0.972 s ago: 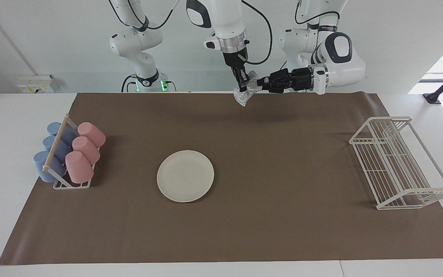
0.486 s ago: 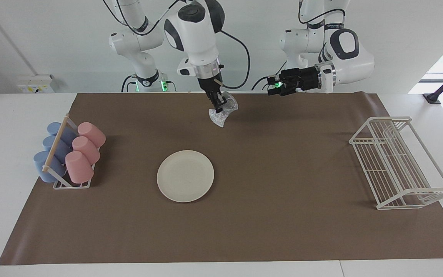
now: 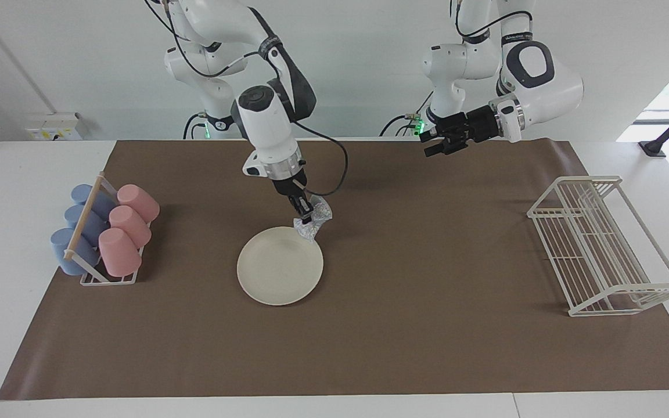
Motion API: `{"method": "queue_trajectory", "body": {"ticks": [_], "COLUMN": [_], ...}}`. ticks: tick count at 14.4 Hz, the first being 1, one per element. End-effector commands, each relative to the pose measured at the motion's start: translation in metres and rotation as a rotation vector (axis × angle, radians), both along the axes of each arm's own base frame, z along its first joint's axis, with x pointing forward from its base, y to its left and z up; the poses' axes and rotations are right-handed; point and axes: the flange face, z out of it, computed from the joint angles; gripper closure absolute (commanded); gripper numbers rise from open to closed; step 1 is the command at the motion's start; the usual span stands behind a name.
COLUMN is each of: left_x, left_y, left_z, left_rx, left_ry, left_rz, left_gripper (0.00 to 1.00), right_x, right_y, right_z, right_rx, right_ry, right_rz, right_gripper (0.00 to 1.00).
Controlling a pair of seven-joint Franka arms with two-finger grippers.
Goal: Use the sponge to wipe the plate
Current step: 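Carry the sponge onto the plate with the right gripper while the left gripper withdraws, then rub the sponge around the plate surface with the right gripper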
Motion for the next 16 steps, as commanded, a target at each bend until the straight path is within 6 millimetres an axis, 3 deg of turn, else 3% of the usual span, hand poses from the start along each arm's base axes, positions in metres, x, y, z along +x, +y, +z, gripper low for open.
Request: {"method": "queue_trajectory", "body": {"ticks": [1, 5, 7, 11, 16], "left_x": [0.004, 0.004, 0.002, -0.001, 0.008], "left_y": [0.028, 0.028, 0.034, 0.046, 0.064], "left_z": [-0.005, -0.009, -0.014, -0.022, -0.014], "left_rx": [0.135, 0.302, 0.387, 0.567, 0.773], "left_ry": [-0.007, -0.032, -0.038, -0.050, -0.083], "left_rz": [-0.012, -0.105, -0.148, -0.245, -0.316], "left_gripper": [0.00, 0.00, 0.00, 0.00, 0.00], "right_x": [0.013, 0.020, 0.031, 0.043, 0.050], "right_y": [-0.026, -0.026, -0.045, -0.082, -0.092], "right_z": [-0.034, -0.078, -0.095, -0.100, -0.099], "right_rx": [-0.013, -0.002, -0.004, -0.024, -0.033], "right_ry": [0.017, 0.046, 0.020, -0.012, -0.036], "right_rz": [0.025, 0.023, 0.049, 0.123, 0.163], "right_gripper": [1.00, 1.00, 1.00, 1.00, 1.00]}}
